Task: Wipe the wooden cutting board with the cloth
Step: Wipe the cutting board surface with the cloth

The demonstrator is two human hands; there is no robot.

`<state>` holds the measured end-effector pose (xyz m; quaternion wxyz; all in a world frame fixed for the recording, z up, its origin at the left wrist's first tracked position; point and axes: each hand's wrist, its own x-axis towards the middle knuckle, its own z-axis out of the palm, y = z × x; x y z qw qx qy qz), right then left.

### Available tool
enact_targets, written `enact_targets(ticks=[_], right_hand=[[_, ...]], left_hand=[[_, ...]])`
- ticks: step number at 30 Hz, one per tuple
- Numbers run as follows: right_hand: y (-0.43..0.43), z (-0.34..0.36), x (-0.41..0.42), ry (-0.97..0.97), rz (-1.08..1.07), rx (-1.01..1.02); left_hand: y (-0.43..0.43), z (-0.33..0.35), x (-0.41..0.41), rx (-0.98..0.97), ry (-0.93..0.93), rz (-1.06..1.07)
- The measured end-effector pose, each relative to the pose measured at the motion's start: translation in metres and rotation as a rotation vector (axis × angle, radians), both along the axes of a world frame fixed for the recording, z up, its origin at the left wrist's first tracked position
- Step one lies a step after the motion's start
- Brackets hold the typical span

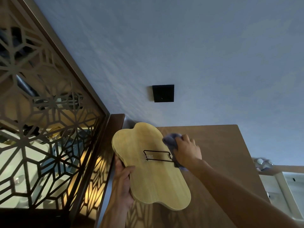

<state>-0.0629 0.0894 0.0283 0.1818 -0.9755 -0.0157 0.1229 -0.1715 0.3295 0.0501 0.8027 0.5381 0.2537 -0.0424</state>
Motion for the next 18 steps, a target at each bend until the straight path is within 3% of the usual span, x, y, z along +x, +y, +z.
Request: enact_targets(ticks=[3,5,8,13,16,18], right_hand=[[0.024,0.037,-0.009,-0.095,0.024,0.416],[0.047,0.049,-0.024,-0.078,0.138,0.567],[0.065,0.041,-0.038,0.012,0.216,0.486],[0.04,0.004,-0.029,0.165,-0.021,0.281],[0.023,-0.007,-0.022,0.288,-0.057,0.051],[0.015,-0.005,-0.014,0.265,-0.066,0.015]], left_hand=[[0.001,-0.001,0.001,-0.028,-0.005,0.021],[0.001,-0.001,0.002,-0.028,0.005,0.03],[-0.001,0.002,0.002,0.001,0.016,0.037],[-0.007,0.013,0.003,0.087,-0.014,0.003],[-0.014,0.024,0.004,0.096,-0.023,-0.016],[-0.015,0.031,0.007,0.128,-0.012,-0.026]])
